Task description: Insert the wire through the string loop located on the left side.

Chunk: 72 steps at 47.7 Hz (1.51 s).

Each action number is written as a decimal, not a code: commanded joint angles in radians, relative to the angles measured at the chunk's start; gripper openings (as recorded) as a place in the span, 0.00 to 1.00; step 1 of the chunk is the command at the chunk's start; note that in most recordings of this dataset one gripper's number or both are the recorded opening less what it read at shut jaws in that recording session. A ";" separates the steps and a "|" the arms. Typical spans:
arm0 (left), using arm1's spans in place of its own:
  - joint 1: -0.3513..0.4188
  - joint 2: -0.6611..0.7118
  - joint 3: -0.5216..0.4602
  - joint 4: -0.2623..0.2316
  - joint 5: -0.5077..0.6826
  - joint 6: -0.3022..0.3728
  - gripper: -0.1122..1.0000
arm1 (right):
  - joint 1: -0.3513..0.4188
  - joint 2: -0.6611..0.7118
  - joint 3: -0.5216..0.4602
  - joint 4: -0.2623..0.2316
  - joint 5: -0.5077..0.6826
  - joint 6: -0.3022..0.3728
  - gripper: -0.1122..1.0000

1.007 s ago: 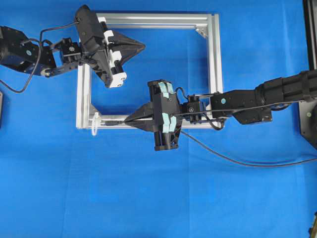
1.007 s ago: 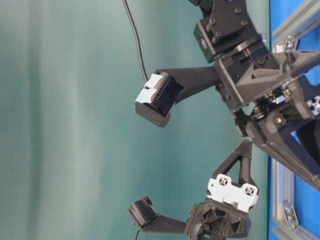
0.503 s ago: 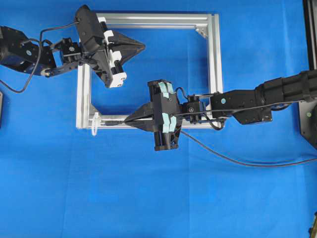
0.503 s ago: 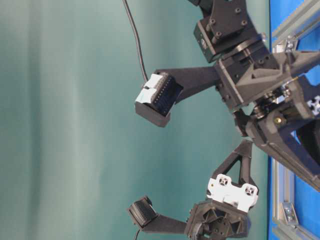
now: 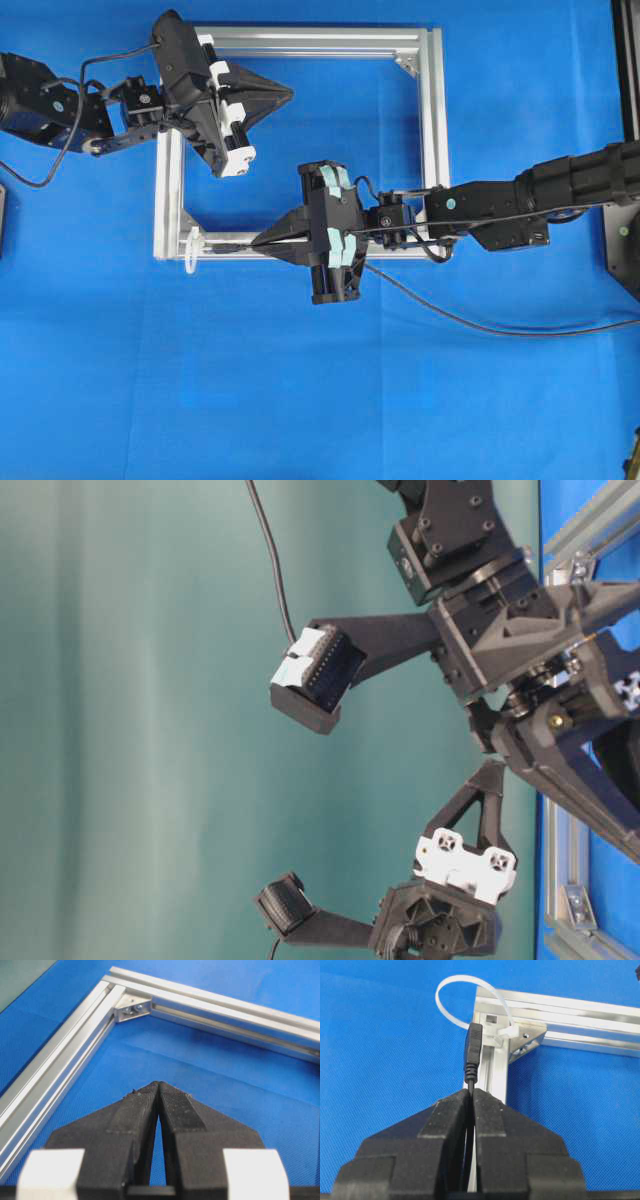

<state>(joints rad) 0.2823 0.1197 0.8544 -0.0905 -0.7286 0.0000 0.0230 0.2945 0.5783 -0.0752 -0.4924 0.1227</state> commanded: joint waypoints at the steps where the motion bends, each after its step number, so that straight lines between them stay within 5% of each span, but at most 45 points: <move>1: 0.000 -0.028 -0.017 0.005 -0.009 0.000 0.10 | 0.002 -0.020 -0.020 0.003 -0.008 0.002 0.01; 24: 0.000 -0.028 -0.017 0.003 -0.009 0.000 0.10 | 0.002 -0.015 -0.031 0.003 -0.005 0.002 0.01; 58: 0.000 -0.028 -0.018 0.003 -0.012 0.000 0.10 | 0.006 0.132 -0.256 0.003 0.057 0.003 0.01; 72: 0.000 -0.028 -0.018 0.005 -0.011 0.000 0.10 | 0.006 0.149 -0.273 0.003 0.064 0.003 0.01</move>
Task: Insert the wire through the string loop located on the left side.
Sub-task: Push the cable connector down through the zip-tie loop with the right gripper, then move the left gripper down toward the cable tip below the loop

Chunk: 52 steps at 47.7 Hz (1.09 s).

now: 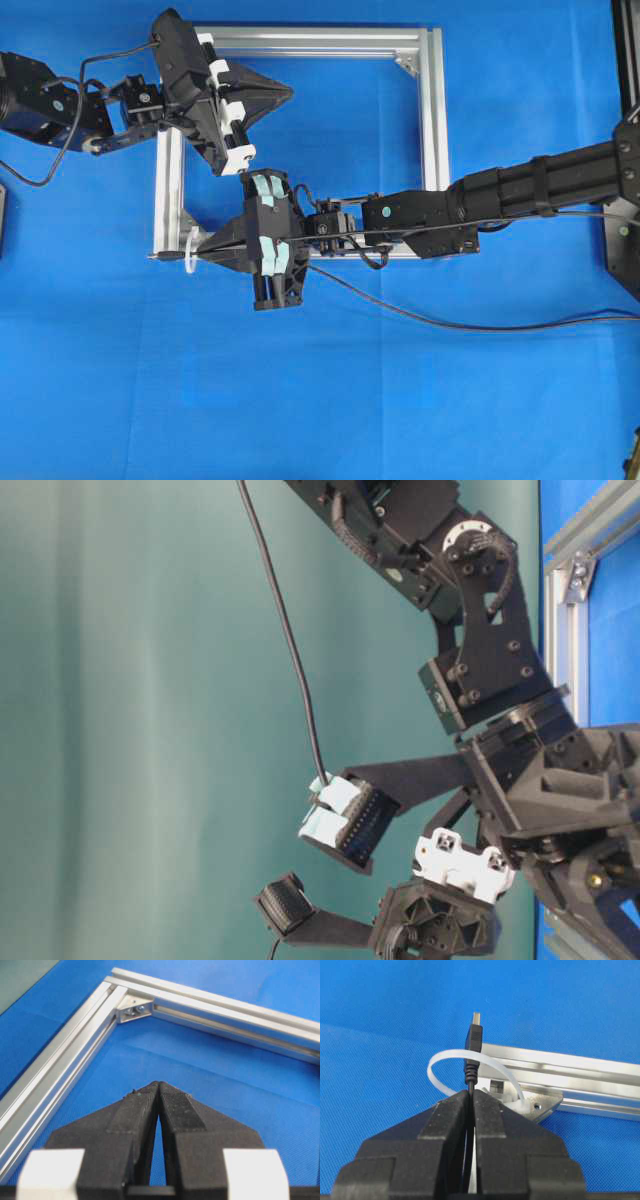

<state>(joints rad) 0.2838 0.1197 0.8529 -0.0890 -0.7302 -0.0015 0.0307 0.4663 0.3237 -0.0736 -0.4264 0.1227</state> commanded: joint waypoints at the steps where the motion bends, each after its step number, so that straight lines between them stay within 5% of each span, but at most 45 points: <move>1: -0.002 -0.026 -0.017 0.002 -0.011 0.002 0.10 | -0.002 -0.023 -0.017 0.002 -0.002 0.003 0.01; 31: 0.002 -0.038 0.005 0.002 -0.011 0.006 0.10 | -0.002 -0.023 -0.018 0.002 -0.005 0.003 0.01; 52: 0.054 -0.184 0.219 0.002 -0.012 0.006 0.10 | -0.002 -0.023 -0.017 0.002 -0.006 0.003 0.01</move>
<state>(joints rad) 0.3221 -0.0123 1.0400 -0.0890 -0.7317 0.0031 0.0307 0.4663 0.3237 -0.0736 -0.4264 0.1243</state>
